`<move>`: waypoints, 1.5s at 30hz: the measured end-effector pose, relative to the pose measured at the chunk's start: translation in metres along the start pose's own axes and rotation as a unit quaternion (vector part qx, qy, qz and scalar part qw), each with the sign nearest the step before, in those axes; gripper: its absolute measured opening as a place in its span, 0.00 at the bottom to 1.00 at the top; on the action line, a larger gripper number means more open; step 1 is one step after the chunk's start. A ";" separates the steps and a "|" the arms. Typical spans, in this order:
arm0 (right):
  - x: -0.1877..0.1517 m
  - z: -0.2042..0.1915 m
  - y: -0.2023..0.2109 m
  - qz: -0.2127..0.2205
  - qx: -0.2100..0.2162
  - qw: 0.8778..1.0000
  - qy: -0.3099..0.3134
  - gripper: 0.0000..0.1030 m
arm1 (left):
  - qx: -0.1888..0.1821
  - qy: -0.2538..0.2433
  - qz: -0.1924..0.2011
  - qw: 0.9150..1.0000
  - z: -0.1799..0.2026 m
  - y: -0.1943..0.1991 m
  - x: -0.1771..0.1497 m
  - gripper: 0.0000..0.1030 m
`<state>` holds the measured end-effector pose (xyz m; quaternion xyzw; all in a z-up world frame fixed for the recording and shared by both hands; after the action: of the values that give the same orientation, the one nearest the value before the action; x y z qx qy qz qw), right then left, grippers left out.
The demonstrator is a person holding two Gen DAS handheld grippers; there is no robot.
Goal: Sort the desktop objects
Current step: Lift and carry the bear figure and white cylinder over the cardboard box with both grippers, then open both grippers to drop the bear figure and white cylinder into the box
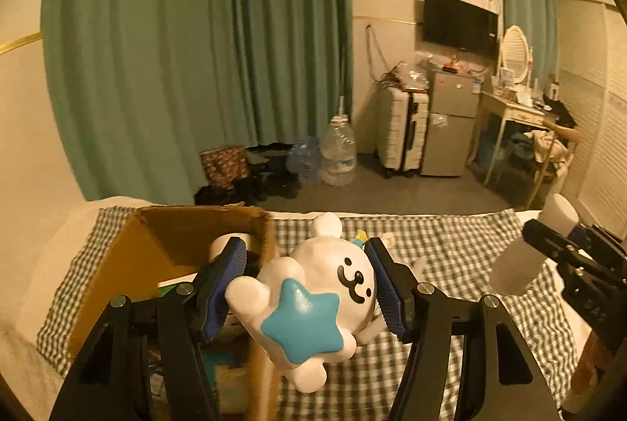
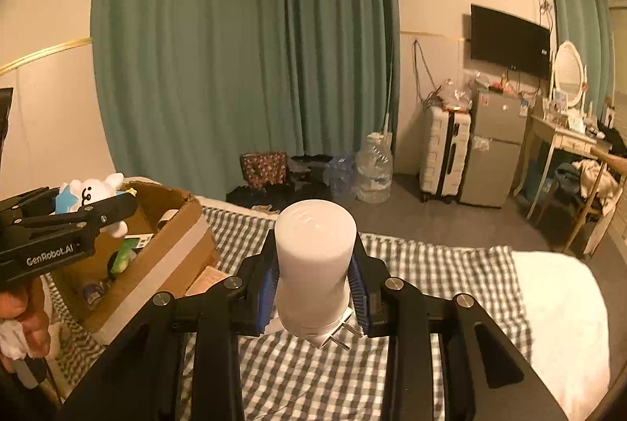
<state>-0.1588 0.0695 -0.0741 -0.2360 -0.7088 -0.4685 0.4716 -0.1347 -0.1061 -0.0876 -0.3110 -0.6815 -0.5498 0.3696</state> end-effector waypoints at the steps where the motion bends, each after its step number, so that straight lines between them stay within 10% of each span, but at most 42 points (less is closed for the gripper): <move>1: 0.000 -0.001 0.000 0.000 0.003 1.000 -0.003 0.31 | 0.004 0.001 -0.002 1.000 -0.006 0.001 0.000 0.62; 22: 0.035 -0.148 -0.020 -0.001 0.092 0.995 0.048 0.31 | 0.066 0.030 0.012 0.997 -0.133 0.022 0.001 0.62; 45: -0.008 -0.231 -0.117 -0.086 0.150 0.983 0.067 0.31 | 0.057 0.051 -0.118 0.990 -0.175 -0.073 -0.060 0.62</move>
<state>-0.1435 -0.1869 -0.1059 -0.0686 -0.7558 -0.4101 0.5058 -0.1348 -0.2935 -0.1544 -0.1782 -0.7238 -0.5651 0.3535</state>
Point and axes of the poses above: each gripper's, at about its wrist camera, not at the fingertips, and y roughly against the way its jaws point, z to its right, x to its top, the point moved 6 cm from there along -y, roughly the way its jaws point, and after that the axes turned 9 degrees about x, right-handed, at the moved point
